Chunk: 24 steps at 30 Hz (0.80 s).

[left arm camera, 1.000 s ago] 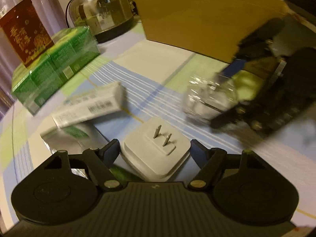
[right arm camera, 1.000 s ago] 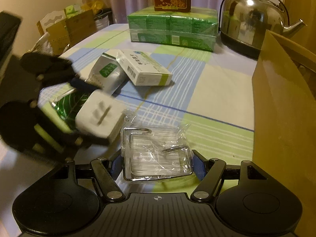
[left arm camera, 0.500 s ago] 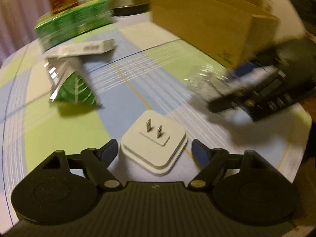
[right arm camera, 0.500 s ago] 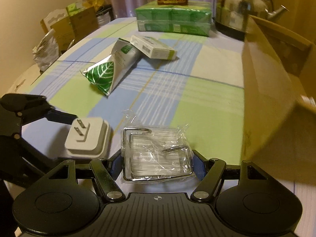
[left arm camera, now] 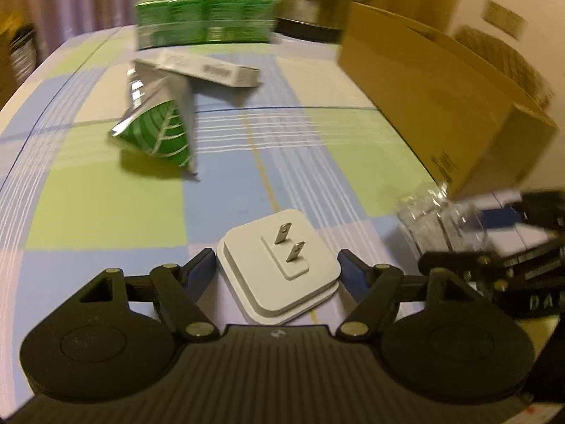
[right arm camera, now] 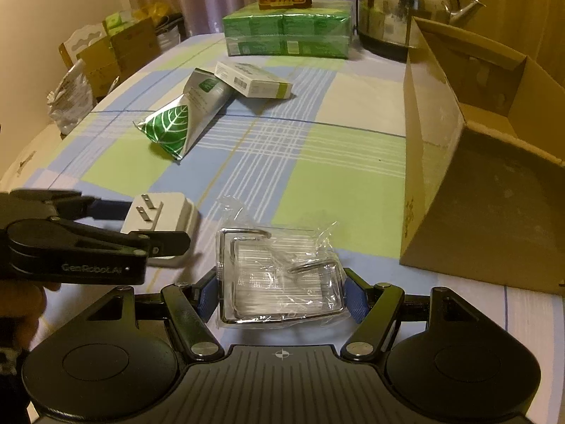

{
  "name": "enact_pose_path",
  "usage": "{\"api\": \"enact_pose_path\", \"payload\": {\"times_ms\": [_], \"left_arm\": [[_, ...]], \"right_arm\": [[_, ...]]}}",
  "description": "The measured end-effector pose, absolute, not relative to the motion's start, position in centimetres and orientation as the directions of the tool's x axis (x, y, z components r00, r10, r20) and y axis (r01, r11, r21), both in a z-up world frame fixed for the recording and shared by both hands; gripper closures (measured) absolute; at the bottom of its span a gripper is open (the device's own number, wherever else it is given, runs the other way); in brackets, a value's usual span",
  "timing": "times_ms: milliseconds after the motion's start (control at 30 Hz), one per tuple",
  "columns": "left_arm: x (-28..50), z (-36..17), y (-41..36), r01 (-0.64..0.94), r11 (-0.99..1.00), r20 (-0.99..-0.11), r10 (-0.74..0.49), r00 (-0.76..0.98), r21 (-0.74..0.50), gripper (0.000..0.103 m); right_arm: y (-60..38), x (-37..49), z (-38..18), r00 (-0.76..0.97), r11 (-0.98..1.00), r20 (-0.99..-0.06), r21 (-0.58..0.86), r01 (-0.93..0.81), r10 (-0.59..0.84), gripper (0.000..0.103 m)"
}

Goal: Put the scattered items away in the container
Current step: 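Grasp the white plug adapter with the left tool while the right tool holds the soap rack, then lift the plug adapter and soap rack with both tools off the table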

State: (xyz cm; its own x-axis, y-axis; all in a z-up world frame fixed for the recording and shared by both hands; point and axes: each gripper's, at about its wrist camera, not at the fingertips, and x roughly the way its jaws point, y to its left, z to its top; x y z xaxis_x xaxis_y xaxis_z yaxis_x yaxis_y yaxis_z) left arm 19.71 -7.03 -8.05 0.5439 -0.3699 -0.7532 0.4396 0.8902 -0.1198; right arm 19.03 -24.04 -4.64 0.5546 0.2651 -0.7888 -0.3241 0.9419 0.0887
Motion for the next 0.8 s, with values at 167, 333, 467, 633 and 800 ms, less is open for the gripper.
{"api": "enact_pose_path", "payload": {"times_ms": [167,333,467,633,800], "left_arm": [[18.8,-8.2,-6.9,0.604,0.792,-0.771,-0.438,0.462,-0.088,0.023],[18.2,-8.0,-6.6,0.458,0.885,-0.781,-0.345,0.521,-0.085,0.022],[17.9,-8.3,-7.1,0.398,0.910,-0.779,-0.334,0.531,-0.118,0.039],[17.0,-8.1,-8.2,0.466,0.885,-0.781,-0.291,0.553,0.001,0.041],[17.0,-8.2,-8.2,0.474,0.880,-0.784,-0.278,0.554,0.022,0.040]], "right_arm": [[-24.3,18.7,-4.9,0.551,0.942,-0.788,0.101,-0.321,0.273,0.036],[-24.6,18.5,-5.0,0.554,0.946,-0.787,0.110,-0.305,0.270,0.036],[-25.0,18.2,-4.9,0.555,0.948,-0.789,0.106,-0.299,0.263,0.036],[-25.6,17.9,-4.7,0.562,0.952,-0.787,0.103,-0.289,0.255,0.036],[-25.6,17.8,-5.0,0.563,0.953,-0.785,0.108,-0.283,0.257,0.036]]}}
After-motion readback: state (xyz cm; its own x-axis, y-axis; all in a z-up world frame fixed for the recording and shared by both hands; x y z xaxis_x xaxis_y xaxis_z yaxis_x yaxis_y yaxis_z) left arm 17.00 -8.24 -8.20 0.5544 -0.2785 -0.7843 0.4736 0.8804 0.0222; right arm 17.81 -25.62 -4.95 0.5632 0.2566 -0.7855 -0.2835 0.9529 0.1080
